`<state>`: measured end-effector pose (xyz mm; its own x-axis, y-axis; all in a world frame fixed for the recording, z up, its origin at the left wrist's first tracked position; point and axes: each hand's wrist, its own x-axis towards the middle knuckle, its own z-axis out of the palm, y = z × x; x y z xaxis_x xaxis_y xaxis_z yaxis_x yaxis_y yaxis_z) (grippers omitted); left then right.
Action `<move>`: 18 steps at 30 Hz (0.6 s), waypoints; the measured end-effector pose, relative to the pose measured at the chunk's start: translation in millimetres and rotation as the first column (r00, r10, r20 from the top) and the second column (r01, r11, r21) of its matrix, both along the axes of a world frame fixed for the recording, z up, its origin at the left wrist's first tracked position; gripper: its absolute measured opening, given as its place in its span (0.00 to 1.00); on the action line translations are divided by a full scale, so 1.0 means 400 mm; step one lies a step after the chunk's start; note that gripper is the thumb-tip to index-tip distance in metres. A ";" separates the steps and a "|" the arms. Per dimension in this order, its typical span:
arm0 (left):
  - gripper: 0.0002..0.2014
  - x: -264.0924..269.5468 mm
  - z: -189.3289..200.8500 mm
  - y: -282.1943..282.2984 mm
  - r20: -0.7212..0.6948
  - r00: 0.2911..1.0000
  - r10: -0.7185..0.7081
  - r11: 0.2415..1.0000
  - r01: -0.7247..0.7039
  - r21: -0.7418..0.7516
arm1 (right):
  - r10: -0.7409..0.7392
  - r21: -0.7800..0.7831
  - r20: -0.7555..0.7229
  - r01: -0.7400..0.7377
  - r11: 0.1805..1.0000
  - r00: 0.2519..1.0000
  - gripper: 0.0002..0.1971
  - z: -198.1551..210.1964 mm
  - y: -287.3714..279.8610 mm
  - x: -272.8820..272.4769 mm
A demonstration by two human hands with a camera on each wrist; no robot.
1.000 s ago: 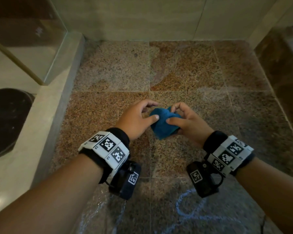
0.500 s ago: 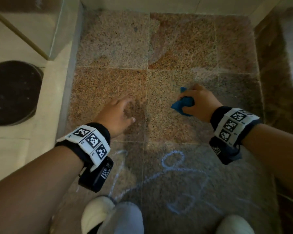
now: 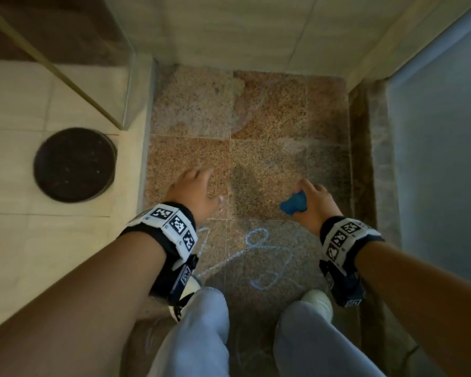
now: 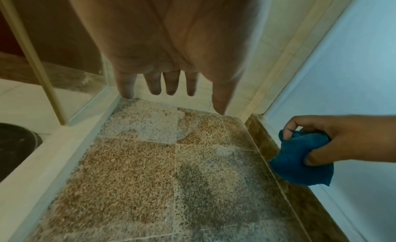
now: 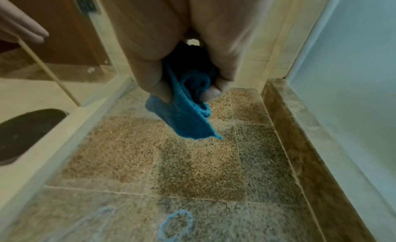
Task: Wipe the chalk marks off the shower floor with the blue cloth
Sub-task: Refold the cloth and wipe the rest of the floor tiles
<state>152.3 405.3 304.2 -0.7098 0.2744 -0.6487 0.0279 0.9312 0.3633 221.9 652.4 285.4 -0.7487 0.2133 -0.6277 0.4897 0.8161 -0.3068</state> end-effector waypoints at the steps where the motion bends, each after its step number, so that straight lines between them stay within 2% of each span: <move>1: 0.35 -0.004 0.036 0.002 0.000 1.000 -0.006 1.000 0.006 0.006 | -0.029 -0.008 -0.002 0.029 1.000 1.000 0.21 0.037 -0.012 0.000; 5: 0.36 0.003 0.162 -0.002 0.006 1.000 -0.031 1.000 0.031 0.007 | -0.117 -0.007 0.018 0.117 0.993 0.993 0.13 0.177 -0.067 0.000; 9: 0.37 0.020 0.245 -0.012 -0.008 0.999 -0.047 0.999 0.048 0.014 | -0.079 0.060 0.001 0.079 0.995 0.997 0.16 0.269 -0.117 -0.004; 14: 0.37 0.044 0.304 -0.016 -0.053 0.999 -0.004 1.000 0.004 -0.003 | -0.060 -0.009 -0.093 0.059 0.998 0.994 0.16 0.313 -0.157 0.000; 18: 0.37 0.129 0.315 -0.013 -0.074 0.997 0.026 0.999 -0.029 -0.031 | -0.006 -0.067 -0.161 -0.005 0.998 0.987 0.14 0.321 -0.155 0.068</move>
